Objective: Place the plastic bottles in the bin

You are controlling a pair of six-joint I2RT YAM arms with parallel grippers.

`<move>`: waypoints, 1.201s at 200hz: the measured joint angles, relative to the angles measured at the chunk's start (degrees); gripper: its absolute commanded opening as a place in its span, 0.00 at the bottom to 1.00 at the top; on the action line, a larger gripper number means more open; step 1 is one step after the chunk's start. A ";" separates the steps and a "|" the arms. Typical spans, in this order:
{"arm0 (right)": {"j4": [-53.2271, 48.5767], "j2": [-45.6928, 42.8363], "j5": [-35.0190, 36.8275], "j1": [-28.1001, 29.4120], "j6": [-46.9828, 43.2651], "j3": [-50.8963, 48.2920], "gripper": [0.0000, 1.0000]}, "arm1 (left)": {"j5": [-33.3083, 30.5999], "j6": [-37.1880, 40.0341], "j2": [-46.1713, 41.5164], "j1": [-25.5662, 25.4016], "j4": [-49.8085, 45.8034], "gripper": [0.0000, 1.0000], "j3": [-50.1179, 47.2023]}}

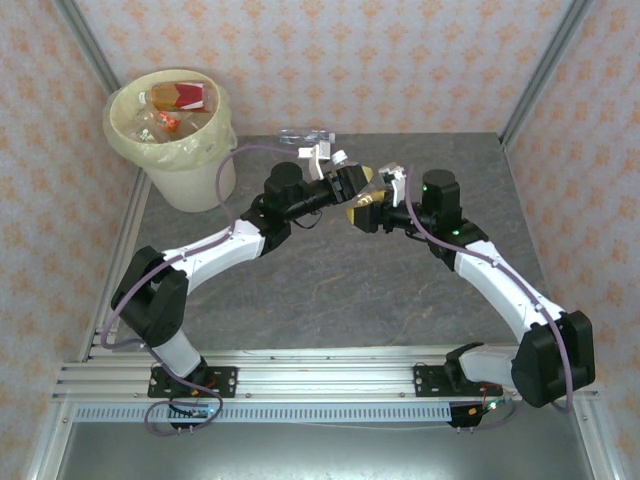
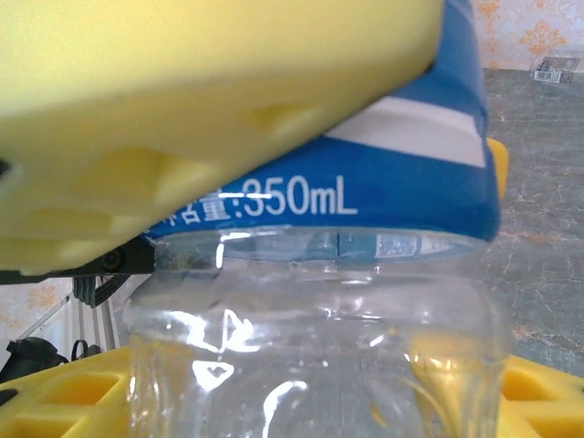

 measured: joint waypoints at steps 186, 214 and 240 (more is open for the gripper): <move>-7.87 -8.74 35.95 0.11 -8.79 0.66 0.99 | -13.75 7.61 -14.43 21.86 -28.98 0.59 6.56; -8.00 -8.61 41.27 0.11 -6.62 1.09 0.99 | -17.09 9.25 -16.04 26.86 -34.97 0.59 12.48; -8.04 -8.48 44.92 0.00 -5.16 1.66 0.99 | -19.32 7.91 -16.17 32.35 -37.44 0.57 15.52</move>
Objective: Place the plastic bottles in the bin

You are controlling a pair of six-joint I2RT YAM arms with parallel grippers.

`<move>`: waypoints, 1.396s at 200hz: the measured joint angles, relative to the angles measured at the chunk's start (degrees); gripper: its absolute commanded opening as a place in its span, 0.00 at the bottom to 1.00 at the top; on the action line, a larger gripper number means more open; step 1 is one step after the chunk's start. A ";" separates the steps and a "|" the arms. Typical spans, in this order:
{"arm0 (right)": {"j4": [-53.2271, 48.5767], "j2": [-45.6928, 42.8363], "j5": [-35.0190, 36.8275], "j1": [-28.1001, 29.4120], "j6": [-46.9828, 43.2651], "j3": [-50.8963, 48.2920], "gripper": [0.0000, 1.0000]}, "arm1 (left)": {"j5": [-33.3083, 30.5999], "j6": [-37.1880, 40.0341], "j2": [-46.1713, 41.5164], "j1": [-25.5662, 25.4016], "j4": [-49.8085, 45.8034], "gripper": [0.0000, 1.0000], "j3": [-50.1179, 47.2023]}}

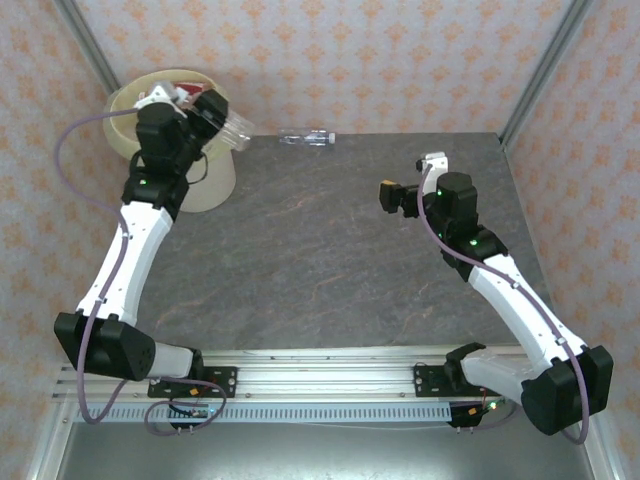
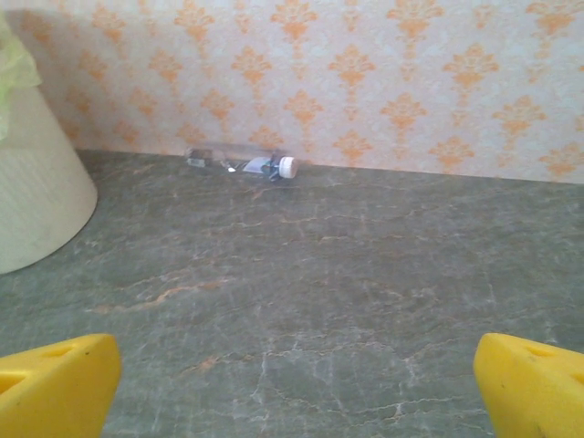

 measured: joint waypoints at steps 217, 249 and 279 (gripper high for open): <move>-2.73 0.42 4.68 -3.56 7.21 0.00 0.99 | -5.60 -8.74 27.67 18.14 -24.09 0.97 34.14; -2.75 -0.15 4.87 -3.93 7.82 -0.31 0.99 | -6.54 -9.14 25.88 18.14 -26.58 1.00 34.42; -2.73 -0.28 4.87 -3.93 8.17 -0.61 0.99 | -6.45 -9.09 24.50 18.14 -27.39 1.00 34.42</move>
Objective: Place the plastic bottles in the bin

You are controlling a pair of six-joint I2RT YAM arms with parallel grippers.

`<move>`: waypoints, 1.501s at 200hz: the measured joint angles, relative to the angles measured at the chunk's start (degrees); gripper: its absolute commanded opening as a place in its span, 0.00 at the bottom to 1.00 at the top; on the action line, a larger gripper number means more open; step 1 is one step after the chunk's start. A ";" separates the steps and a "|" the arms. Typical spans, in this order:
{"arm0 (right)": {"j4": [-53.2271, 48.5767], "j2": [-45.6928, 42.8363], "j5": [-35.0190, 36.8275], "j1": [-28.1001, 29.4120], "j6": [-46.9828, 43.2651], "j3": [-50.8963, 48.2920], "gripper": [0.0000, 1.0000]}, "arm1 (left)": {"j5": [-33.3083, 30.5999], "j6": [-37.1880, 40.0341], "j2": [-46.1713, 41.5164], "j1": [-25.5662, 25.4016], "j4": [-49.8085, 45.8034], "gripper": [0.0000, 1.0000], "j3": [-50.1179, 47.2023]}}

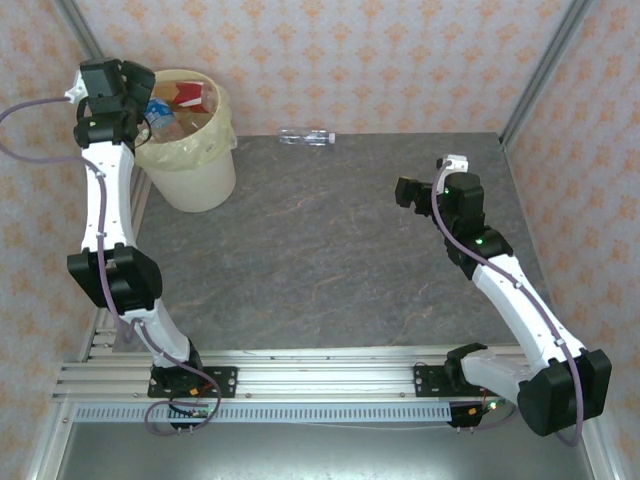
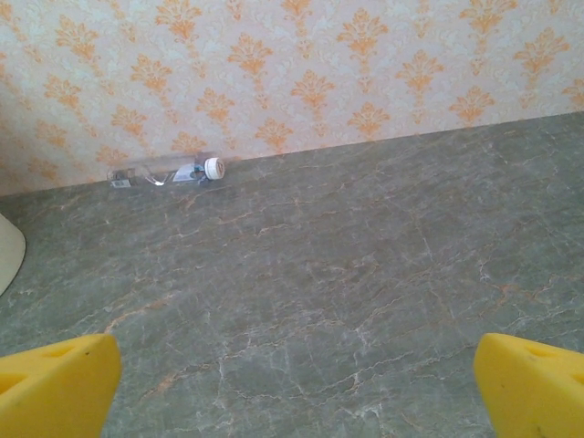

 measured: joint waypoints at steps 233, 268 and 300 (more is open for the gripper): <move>-0.63 -0.33 0.66 -0.37 1.03 -0.90 0.99 | 10.12 2.14 15.72 -0.09 -3.76 1.00 16.90; -0.57 -0.33 1.18 -0.39 1.88 -0.94 0.99 | 11.63 2.14 15.13 0.31 -3.58 1.00 16.81; 0.31 -0.26 1.46 -0.74 4.11 -1.57 0.99 | 13.29 2.51 13.22 -1.03 -3.39 1.00 16.35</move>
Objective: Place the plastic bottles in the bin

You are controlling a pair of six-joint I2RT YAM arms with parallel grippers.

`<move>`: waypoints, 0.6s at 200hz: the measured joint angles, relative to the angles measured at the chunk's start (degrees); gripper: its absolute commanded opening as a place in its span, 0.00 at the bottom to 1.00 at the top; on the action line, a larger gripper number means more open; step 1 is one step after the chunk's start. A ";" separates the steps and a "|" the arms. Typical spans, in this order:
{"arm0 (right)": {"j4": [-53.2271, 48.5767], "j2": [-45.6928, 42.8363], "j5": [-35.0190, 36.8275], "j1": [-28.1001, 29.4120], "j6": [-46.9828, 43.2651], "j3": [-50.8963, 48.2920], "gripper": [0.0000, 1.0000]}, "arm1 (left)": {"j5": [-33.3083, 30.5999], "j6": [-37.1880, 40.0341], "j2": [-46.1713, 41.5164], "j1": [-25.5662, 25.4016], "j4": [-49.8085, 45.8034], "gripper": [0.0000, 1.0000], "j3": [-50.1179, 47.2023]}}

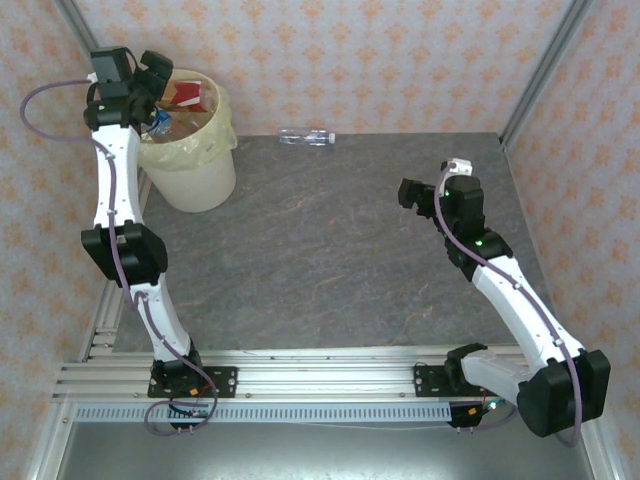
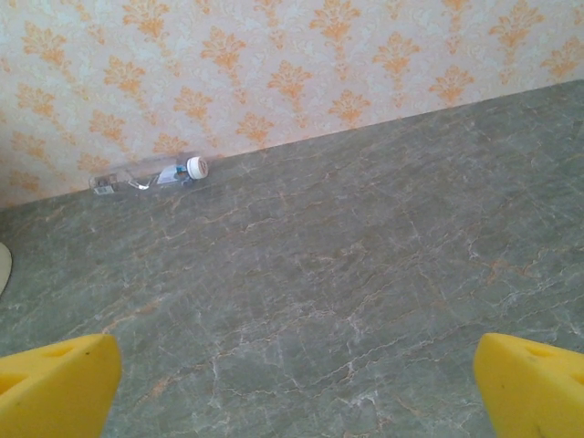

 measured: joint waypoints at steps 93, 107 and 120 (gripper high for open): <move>1.62 8.15 -1.27 -1.73 11.10 1.97 0.99 | 1.09 7.72 -8.70 -17.11 7.02 1.00 -4.50; 2.25 9.92 -2.89 -1.86 12.44 2.51 0.99 | -0.04 10.29 -8.72 -20.83 7.78 1.00 -4.85; 2.75 12.00 -4.55 -2.01 13.75 3.56 0.99 | -1.75 13.11 -8.72 -24.65 7.98 1.00 -5.49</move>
